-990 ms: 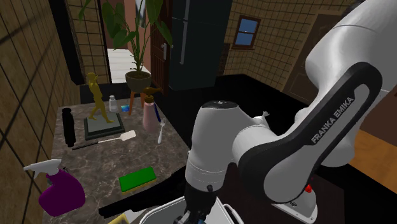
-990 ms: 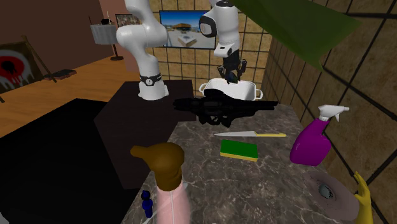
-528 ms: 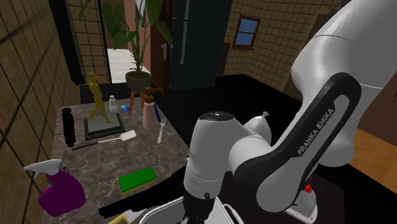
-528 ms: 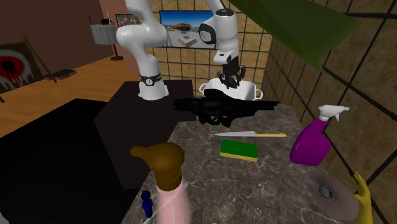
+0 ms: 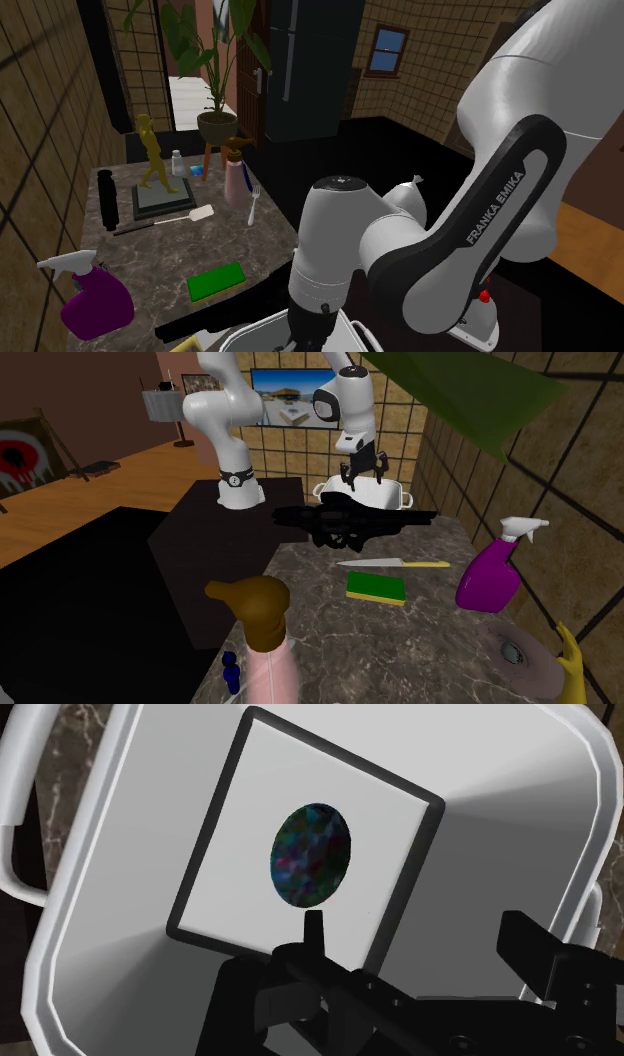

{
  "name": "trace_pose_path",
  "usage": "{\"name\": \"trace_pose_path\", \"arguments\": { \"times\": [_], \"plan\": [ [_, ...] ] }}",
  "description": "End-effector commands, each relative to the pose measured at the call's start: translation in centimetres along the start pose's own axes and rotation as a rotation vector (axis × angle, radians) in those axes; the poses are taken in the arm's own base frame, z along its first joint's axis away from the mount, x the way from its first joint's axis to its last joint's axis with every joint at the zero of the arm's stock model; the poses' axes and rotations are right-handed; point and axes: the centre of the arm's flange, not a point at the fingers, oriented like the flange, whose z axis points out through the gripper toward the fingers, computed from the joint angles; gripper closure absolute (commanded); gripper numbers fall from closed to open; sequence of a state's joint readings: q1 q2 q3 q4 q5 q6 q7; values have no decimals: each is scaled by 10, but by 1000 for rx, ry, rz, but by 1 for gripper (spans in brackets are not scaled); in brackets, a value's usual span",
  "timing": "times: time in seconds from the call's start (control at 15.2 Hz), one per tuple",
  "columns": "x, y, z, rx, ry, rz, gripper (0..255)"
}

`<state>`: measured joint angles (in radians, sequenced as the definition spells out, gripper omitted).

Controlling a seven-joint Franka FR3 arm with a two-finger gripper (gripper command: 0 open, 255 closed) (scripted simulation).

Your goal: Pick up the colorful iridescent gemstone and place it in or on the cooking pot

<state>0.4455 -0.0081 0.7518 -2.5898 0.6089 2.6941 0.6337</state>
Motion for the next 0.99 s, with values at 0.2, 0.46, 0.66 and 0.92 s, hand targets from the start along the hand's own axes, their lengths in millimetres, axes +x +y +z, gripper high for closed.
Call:
{"name": "trace_pose_path", "arguments": {
  "times": [0.2,0.46,0.66,0.92],
  "plan": [
    [0,0,-13,0,0,0,0],
    [0,0,-50,0,0,0,0],
    [0,0,-50,0,0,0,0],
    [0,0,-50,0,0,0,0]
  ]
}}
